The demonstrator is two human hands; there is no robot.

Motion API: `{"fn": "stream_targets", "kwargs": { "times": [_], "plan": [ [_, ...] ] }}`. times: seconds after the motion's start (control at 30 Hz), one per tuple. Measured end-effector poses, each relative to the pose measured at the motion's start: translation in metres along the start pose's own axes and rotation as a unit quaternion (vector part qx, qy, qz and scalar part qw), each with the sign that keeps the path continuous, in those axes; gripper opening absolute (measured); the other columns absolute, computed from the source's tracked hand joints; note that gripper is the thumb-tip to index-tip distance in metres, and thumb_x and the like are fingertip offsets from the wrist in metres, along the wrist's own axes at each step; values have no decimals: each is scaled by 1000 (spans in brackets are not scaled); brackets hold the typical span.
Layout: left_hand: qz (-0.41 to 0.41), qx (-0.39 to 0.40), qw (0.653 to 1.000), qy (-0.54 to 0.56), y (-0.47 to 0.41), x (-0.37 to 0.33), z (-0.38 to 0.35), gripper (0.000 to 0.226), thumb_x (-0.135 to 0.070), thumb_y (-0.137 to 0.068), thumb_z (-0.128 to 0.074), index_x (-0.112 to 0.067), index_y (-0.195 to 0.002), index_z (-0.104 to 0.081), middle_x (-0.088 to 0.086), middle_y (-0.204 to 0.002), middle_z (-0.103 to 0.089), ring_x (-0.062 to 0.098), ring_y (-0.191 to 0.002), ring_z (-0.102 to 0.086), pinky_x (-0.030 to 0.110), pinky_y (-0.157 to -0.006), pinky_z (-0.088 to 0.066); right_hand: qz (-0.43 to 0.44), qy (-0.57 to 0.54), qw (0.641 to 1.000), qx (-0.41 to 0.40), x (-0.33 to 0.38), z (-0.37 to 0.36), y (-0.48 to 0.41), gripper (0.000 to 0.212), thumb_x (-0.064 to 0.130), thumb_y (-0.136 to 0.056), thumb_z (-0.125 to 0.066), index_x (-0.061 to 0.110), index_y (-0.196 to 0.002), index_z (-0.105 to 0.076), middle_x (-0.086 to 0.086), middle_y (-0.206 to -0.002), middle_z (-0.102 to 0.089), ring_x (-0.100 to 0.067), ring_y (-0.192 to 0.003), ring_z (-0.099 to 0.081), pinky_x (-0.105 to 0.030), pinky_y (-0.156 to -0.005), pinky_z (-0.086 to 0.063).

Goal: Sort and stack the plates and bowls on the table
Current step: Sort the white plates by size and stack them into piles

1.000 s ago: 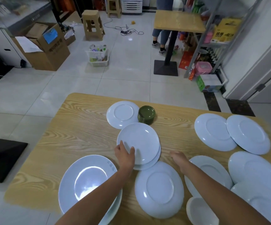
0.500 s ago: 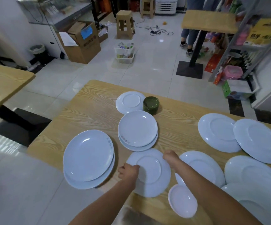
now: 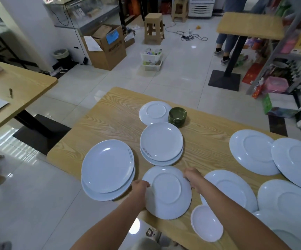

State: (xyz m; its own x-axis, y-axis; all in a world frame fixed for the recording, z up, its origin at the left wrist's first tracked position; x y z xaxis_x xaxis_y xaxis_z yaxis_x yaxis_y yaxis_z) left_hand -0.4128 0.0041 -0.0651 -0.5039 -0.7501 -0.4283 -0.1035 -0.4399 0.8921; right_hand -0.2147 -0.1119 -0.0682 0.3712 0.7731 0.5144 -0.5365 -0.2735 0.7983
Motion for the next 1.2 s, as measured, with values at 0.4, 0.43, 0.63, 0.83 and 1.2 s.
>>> {"fn": "stream_targets", "kwargs": {
  "times": [0.4, 0.43, 0.63, 0.83, 1.2],
  "plan": [
    [-28, -19, 991, 132, 4, -32, 15, 37, -11, -99, -42, -3, -135, -46, 18, -135, -53, 34, -122, -52, 49, -107, -41, 98, 17, 989, 111, -5, 2, 10, 45, -4, -90, -52, 16, -129, -51, -4, -129, -53, -24, -118, -55, -30, -84, -50],
    [-21, -16, 990, 140, 9, -35, 15, 36, -14, -98, -47, -5, -133, -49, 16, -133, -55, 34, -121, -53, 48, -106, -43, 116, 22, 985, 127, -4, 5, 13, 47, -8, -88, -51, 16, -128, -52, -3, -128, -54, -23, -118, -55, -27, -82, -50],
    [22, 2, 990, 137, 15, -47, 21, 7, 4, -91, -51, -1, -93, -55, 8, -78, -53, 22, -68, -53, 28, -71, -51, 176, 29, 972, 152, 11, 25, 27, 61, -28, -80, -39, 11, -121, -60, -1, -111, -63, -14, -103, -59, -12, -71, -53],
    [-21, 78, 994, 78, 26, -71, 6, 28, -16, -100, -38, -3, -79, -50, 9, -60, -53, 18, -49, -49, 21, -38, -44, 203, -27, 979, 19, 24, 56, 22, 20, 14, -90, -63, 8, -71, -64, -1, -58, -57, -12, -55, -50, -13, -48, -41],
    [-208, 14, 973, -104, -4, -144, -5, 31, 0, -92, -49, -6, -62, -46, 10, -61, -44, 18, -48, -40, 23, -49, -37, 176, -69, 979, -80, 69, 57, 2, 17, 12, -95, -53, 10, -80, -61, -6, -70, -52, -13, -54, -39, -25, -50, -30]
  ]
}}
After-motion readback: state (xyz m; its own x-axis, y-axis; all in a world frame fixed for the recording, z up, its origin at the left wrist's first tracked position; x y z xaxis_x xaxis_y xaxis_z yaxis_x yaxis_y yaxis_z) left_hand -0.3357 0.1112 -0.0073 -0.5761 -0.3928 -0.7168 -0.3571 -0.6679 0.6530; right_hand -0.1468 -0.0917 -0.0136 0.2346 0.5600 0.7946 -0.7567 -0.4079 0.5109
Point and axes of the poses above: each hand's wrist, its own y-axis away from the middle knuckle, its own z-axis out of the back of the hand, x = y × z, the point moved 7 cm from there along -y, towards the middle knuckle
